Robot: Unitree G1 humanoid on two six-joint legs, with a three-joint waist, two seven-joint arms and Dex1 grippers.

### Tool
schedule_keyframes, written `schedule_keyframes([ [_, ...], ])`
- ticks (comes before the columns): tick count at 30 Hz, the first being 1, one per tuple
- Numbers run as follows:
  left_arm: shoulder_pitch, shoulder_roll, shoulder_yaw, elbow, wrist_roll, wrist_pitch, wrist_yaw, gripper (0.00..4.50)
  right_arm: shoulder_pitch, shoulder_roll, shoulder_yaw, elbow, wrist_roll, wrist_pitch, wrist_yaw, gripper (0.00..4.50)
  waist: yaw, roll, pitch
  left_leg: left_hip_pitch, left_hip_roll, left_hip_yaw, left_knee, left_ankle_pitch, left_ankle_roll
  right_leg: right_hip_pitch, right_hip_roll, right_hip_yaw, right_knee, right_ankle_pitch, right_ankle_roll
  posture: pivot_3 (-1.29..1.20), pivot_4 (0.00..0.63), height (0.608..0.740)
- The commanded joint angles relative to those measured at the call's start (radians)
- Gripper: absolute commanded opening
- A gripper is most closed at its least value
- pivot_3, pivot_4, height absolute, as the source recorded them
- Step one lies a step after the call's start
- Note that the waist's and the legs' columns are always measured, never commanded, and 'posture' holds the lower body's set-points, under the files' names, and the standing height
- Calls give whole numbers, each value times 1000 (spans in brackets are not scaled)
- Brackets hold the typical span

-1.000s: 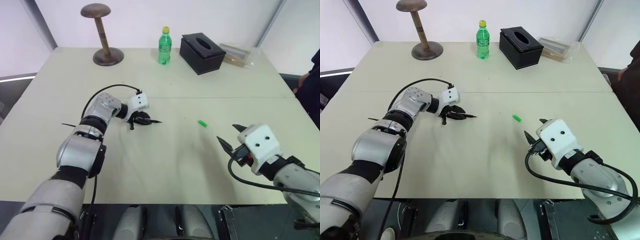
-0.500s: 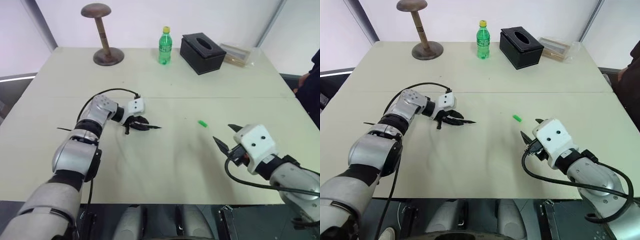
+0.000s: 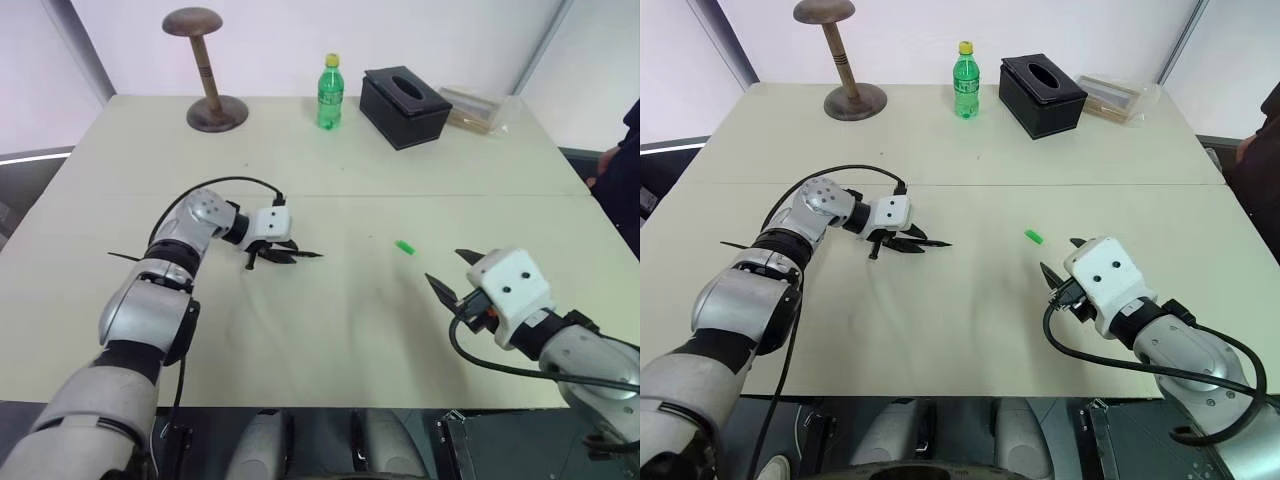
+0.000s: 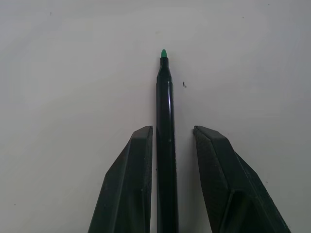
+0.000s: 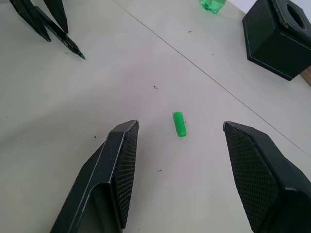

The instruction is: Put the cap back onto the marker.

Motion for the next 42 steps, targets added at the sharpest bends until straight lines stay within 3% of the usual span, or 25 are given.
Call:
schedule_keyframes([
  [1, -10, 19, -23, 12, 28, 15, -1, 1385, 1, -10, -29, -32, 6, -10, -5, 2830, 0, 0, 0, 0, 0, 0, 0, 0, 0, 0, 0, 0, 0, 0, 0, 0, 150, 740],
  [11, -7, 19, -37, 19, 34, 46, -21, 1385, 14, -17, -38, -32, 8, -16, -8, 2830, -2, 0, 0, 0, 0, 0, 0, 0, 0, 0, 0, 0, 0, 0, 0, 0, 150, 740],
  [14, -6, 19, -37, 19, 34, 55, -31, 81, 16, -19, -41, -32, 11, -17, -10, 2830, -2, 0, 0, 0, 0, 0, 0, 0, 0, 0, 0, 0, 1, 0, 0, 0, 150, 740],
  [15, -6, 20, -37, 19, 34, 58, -33, 25, 15, -20, -42, -32, 12, -16, -10, 2830, -2, 0, 0, 1, 0, 0, 0, 0, 0, 0, 0, 0, 1, 0, 0, 0, 150, 740],
  [22, -6, 19, -24, 16, 19, 82, -48, 25, 14, -28, -47, -32, 23, -12, -13, 2830, -3, 0, -1, 1, 0, 0, 0, 0, 0, 0, 0, 0, 1, 0, 0, 0, 150, 740],
  [31, -14, -2, 68, -55, -101, 77, -92, 25, -6, -32, -53, 26, -15, -15, 66, 2830, 0, -1, 0, 0, 0, 0, 0, 0, 0, 0, 0, 0, 1, 0, 0, 0, 150, 740],
  [38, 16, 1, 75, -184, -153, 78, -111, 25, -70, -58, -8, 265, -79, -166, 214, 2830, 0, -1, 0, 0, 0, 0, 1, 0, 0, 0, 0, 0, 1, 0, 0, 0, 150, 740],
  [42, 48, 3, 75, -281, -175, 104, -103, 25, -183, -36, 27, 472, -89, -276, 306, 2830, -4, -1, 0, 0, 0, 1, 1, 0, 0, 0, 0, 1, 1, 0, 0, 0, 150, 740],
])
